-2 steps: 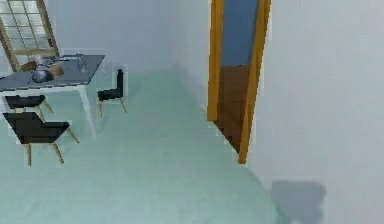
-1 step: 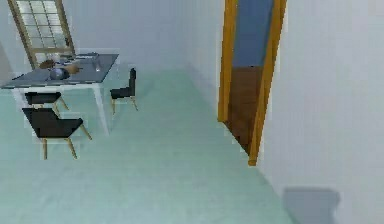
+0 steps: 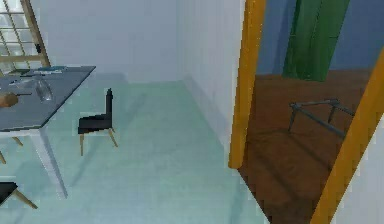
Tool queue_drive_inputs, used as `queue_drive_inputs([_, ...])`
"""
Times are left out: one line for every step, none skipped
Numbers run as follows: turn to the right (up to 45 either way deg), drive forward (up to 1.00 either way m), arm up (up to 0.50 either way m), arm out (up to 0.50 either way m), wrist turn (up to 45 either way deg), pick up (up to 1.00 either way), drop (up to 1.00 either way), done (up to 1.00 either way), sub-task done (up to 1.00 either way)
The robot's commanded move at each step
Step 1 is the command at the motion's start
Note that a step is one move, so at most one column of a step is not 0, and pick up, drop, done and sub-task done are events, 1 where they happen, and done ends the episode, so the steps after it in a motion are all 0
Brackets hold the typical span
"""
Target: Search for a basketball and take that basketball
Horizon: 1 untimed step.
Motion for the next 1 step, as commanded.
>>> queue_drive_inputs([0.0,0.65,0.00,0.00,0.0,0.00,0.00,0.00,0.00])
